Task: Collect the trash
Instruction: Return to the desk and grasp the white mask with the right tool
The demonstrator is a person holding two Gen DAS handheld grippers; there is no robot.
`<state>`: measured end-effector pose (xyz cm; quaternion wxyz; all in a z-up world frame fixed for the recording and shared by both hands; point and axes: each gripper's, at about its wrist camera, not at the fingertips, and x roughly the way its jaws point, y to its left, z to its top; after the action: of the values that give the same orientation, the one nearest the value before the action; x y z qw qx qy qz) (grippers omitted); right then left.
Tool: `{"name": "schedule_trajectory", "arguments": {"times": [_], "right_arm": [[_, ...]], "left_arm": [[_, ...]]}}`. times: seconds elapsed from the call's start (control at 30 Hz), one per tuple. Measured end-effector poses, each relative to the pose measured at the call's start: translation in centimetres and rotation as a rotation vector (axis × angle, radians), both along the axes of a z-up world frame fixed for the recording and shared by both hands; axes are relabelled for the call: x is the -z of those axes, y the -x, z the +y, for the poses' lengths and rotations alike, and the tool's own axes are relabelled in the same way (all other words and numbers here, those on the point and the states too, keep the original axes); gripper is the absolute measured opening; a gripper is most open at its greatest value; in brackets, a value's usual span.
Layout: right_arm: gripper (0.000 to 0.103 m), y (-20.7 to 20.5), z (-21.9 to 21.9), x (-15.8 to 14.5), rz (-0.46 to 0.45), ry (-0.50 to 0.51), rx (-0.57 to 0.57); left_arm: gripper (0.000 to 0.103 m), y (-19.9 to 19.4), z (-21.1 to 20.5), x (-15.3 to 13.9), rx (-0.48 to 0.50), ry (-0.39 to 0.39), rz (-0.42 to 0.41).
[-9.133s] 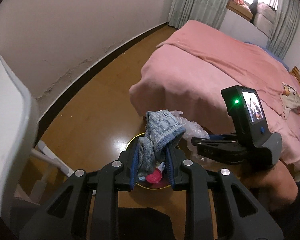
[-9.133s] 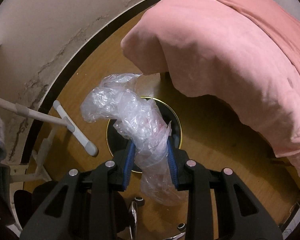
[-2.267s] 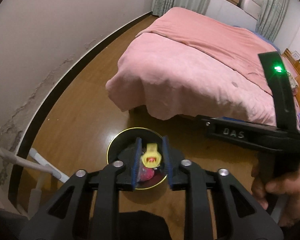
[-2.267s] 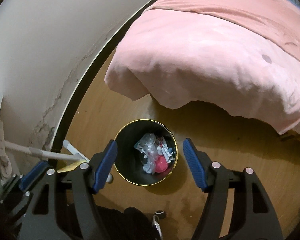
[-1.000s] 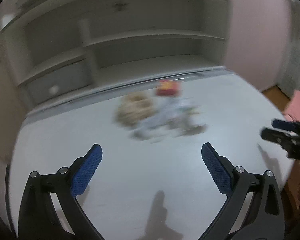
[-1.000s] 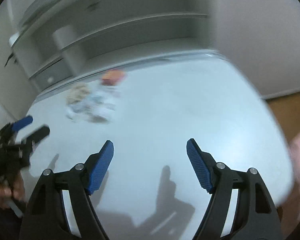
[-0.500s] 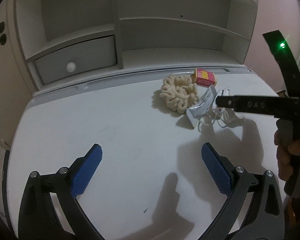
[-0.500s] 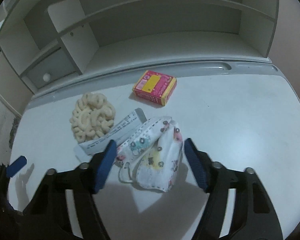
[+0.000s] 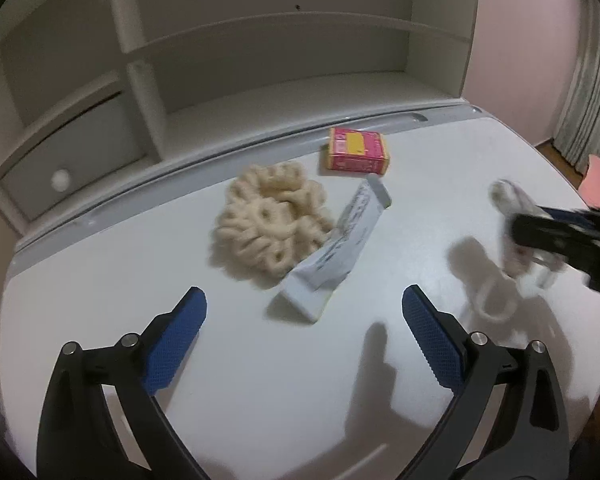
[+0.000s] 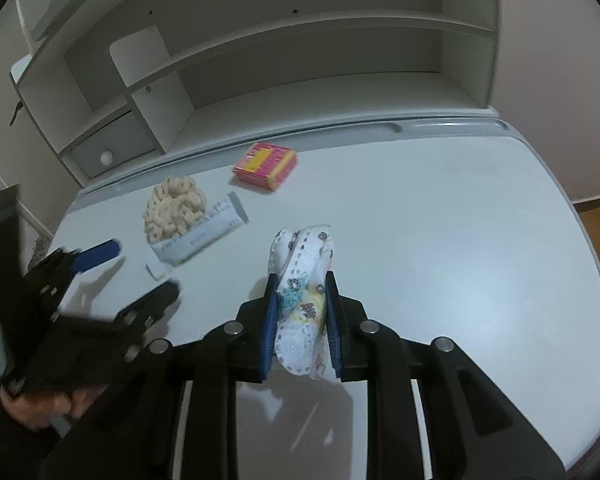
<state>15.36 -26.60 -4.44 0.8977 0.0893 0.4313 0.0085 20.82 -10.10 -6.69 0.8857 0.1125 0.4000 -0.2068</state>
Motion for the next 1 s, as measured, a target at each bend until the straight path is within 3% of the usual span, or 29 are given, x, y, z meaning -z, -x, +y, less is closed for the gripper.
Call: {"name": "schedule_trajectory", "arguments": {"times": [0.13, 0.37, 0.5, 0.87, 1.0], "right_arm": [[0.022, 1.8, -2.3, -0.3, -0.005, -0.007, 0.027], [0.022, 3.6, -5.3, -0.1, 0.000, -0.021, 0.075], [0.022, 4.3, -6.0, 0.0, -0.001, -0.030, 0.073], [0.022, 4.8, -7.2, 0.4, 0.001, -0.047, 0.048], [0.022, 5.0, -7.5, 0.3, 0.001, -0.046, 0.042]], "left_arm": [[0.079, -0.4, -1.9, 0.2, 0.006, 0.021, 0.037], [0.078, 2.3, -5.6, -0.8, 0.146, 0.087, 0.037], [0.078, 1.6, -5.8, -0.5, 0.126, 0.093, 0.055], [0.078, -2.0, -6.9, 0.6, 0.101, 0.039, 0.068], [0.078, -3.0, -7.6, 1.0, 0.114, -0.018, 0.050]]}}
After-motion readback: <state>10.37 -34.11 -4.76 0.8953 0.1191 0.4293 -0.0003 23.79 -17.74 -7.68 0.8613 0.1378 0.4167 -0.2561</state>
